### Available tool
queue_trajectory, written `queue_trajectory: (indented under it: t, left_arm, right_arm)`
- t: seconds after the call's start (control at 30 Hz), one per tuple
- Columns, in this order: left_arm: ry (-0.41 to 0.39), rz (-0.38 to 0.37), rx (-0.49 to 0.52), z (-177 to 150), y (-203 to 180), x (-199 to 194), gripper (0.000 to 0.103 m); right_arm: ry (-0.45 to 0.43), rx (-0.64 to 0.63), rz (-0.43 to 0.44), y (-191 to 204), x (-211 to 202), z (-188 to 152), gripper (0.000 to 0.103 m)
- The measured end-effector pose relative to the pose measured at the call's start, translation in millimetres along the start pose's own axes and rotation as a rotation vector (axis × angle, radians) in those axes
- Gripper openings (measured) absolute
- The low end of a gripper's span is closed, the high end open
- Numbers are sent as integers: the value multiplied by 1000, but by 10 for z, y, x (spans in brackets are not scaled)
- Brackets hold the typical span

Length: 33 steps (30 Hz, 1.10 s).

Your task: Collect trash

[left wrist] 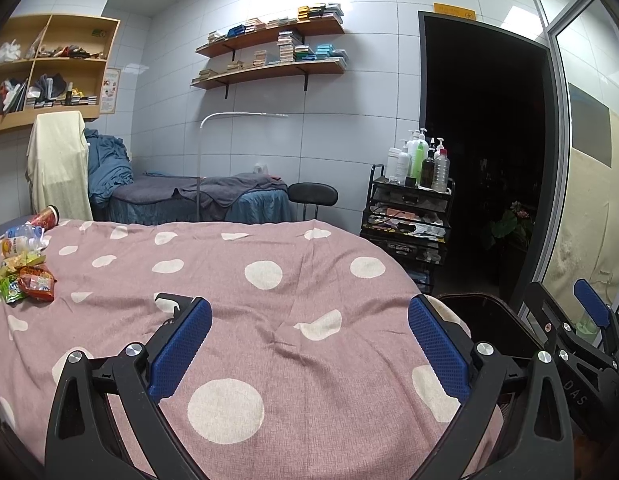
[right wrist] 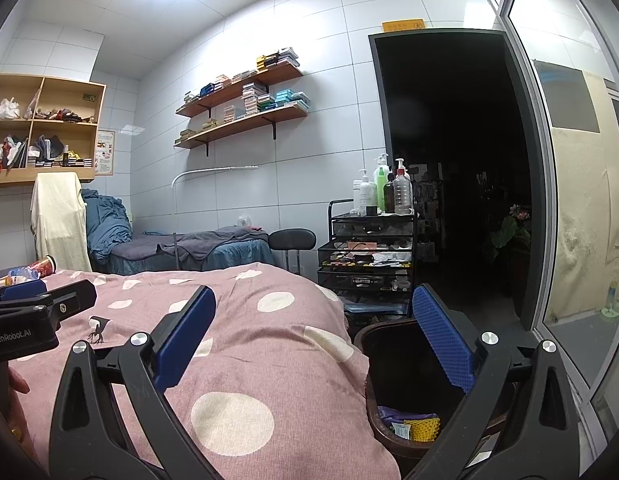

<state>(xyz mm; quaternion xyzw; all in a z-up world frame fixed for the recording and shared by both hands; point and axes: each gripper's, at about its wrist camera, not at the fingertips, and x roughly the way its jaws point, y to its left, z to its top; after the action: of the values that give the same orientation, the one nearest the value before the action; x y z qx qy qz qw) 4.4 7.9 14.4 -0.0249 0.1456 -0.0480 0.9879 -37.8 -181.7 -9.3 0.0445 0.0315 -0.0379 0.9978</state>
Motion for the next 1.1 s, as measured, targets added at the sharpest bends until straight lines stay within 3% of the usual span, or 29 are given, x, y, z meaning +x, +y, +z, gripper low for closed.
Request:
queue_trajectory:
  t: [1.1]
  left_arm:
    - [28,-31,-12,-31,-32,13,98]
  right_arm:
    - [5,6,-8,-8,-2,-22,97]
